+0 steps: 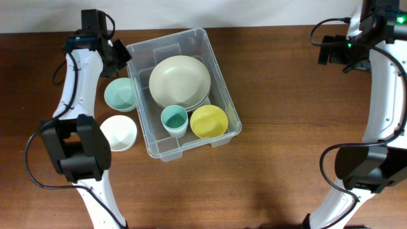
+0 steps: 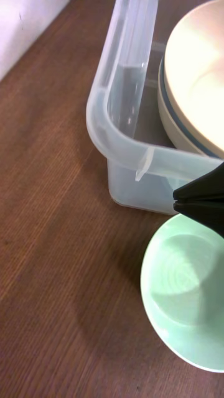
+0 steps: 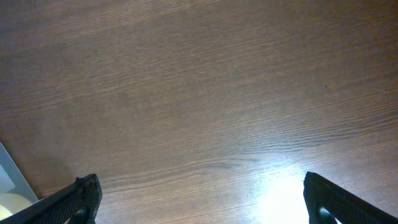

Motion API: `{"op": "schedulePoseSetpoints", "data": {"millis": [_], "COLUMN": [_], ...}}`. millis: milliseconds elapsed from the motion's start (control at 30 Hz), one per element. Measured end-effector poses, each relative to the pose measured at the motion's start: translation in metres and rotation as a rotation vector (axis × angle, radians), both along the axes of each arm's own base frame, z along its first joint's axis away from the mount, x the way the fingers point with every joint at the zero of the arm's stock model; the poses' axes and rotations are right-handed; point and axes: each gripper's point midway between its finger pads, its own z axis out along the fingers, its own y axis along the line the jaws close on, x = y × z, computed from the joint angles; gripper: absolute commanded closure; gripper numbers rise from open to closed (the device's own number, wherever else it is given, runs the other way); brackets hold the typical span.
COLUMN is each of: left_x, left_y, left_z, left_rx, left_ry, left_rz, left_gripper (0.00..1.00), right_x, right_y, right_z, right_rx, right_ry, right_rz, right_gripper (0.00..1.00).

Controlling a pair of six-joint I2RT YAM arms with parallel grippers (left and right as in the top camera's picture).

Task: Pack container

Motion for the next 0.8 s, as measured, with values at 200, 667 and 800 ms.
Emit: {"op": "schedulePoseSetpoints", "data": {"millis": [200, 667, 800], "left_x": [0.015, 0.026, 0.026], "left_y": [-0.005, -0.039, -0.054], "left_z": [-0.007, 0.0, 0.001], "left_rx": [-0.029, -0.084, -0.072], "left_ry": [-0.043, -0.161, -0.176], "left_rz": [-0.047, -0.372, -0.45], "left_gripper": [1.0, 0.99, 0.99], "right_x": [0.0, 0.0, 0.0], "right_y": [0.0, 0.0, 0.0], "right_z": [0.0, 0.0, 0.0], "right_rx": [0.0, 0.0, 0.0], "right_ry": [0.0, 0.0, 0.0], "right_rz": [0.0, 0.0, 0.0], "right_gripper": [0.01, 0.01, 0.01]}}
